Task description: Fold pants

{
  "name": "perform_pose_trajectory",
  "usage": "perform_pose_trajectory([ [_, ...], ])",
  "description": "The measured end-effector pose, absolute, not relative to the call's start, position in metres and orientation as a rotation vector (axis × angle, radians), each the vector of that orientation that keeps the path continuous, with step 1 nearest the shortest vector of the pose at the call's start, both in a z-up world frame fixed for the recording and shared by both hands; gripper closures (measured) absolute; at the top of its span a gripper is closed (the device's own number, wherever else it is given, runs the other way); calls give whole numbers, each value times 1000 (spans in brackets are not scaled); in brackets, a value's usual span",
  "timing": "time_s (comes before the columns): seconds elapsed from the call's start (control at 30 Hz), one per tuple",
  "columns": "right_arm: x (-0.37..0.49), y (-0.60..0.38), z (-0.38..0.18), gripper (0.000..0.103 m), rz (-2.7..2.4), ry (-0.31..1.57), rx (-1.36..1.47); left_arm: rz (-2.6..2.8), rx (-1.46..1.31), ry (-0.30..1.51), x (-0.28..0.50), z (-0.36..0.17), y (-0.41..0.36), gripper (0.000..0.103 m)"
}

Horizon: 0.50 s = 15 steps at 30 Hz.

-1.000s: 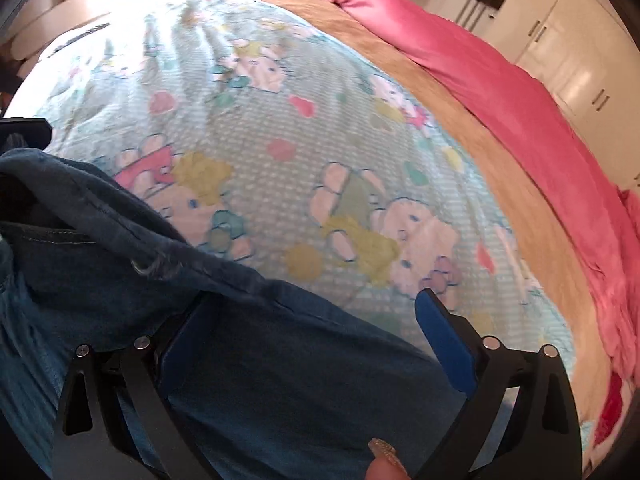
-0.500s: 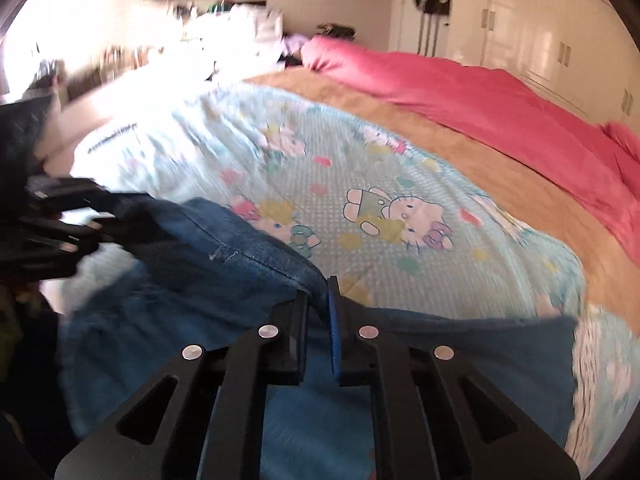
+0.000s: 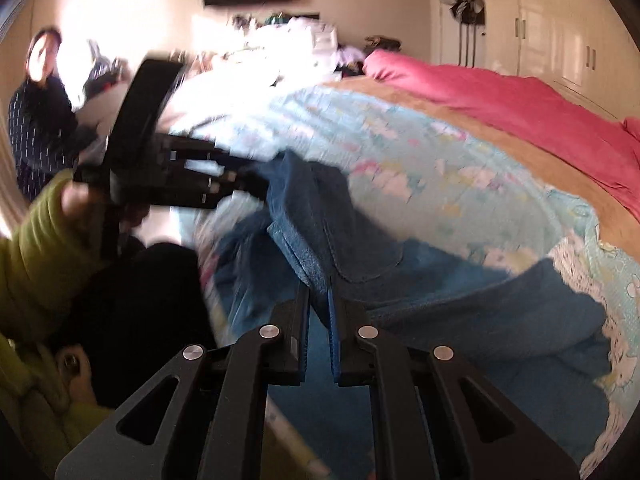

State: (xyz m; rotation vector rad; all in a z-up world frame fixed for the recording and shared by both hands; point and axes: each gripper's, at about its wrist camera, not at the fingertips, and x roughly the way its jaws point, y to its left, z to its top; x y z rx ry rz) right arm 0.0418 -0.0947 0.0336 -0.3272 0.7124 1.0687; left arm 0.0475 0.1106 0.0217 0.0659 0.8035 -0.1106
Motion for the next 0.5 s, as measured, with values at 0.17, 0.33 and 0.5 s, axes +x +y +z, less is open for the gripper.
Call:
perform_pose_trajectory([
  [0.17,23,-89,14,95,1092,754,-357,-67,85,869,35,8,114,68],
  [0.33,14,-88,-3,95,1081,792,-380,-21,50,951,19,-9,126,57],
  [0.5,-1,-89,-7,95,1092,770,-396,46,-18,939,-4,3,145,59],
])
